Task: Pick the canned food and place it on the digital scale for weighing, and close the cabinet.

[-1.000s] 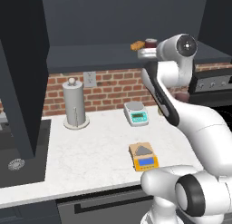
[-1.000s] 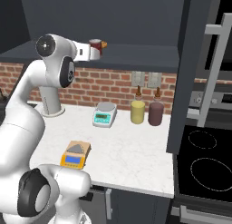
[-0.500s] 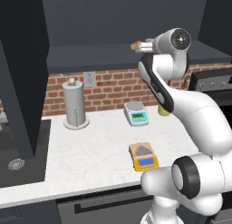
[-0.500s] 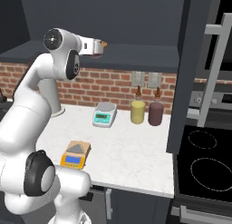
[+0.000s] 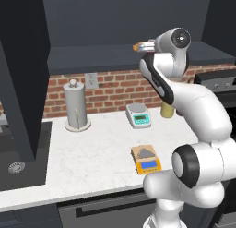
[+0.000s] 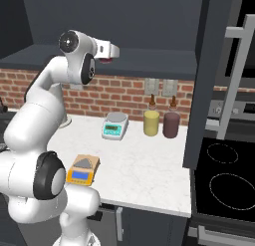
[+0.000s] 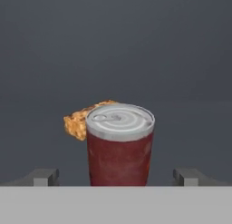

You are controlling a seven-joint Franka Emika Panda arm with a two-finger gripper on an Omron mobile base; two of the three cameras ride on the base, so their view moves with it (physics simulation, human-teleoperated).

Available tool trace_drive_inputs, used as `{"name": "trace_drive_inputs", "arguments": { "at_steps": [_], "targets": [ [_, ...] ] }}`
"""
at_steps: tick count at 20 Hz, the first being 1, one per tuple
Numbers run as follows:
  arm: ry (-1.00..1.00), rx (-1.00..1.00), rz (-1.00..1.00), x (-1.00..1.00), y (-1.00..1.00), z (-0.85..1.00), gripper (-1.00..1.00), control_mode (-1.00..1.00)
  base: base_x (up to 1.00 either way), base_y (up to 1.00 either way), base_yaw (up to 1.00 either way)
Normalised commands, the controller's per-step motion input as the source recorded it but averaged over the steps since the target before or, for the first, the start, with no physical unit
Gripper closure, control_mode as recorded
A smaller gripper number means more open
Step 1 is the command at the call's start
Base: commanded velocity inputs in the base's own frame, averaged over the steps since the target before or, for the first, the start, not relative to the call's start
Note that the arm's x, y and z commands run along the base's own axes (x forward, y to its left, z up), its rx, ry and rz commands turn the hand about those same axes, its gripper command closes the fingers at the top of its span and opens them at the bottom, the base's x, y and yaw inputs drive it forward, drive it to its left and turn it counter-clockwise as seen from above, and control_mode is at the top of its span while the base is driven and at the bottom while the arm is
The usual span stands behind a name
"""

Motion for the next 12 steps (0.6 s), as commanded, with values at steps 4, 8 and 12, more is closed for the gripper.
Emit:
{"name": "trace_drive_inputs", "arguments": {
  "at_steps": [4, 8, 12],
  "targets": [
    [0.00, 0.00, 0.00, 0.20, 0.00, 0.00, -1.00, -1.00, 0.00, 0.00, 0.00],
    [0.00, 0.00, 0.00, 0.03, 0.00, 0.00, -1.00, -1.00, 0.00, 0.00, 0.00],
    [0.00, 0.00, 0.00, 0.03, 0.00, 0.00, -1.00, -1.00, 0.00, 0.00, 0.00]
  ]
}}
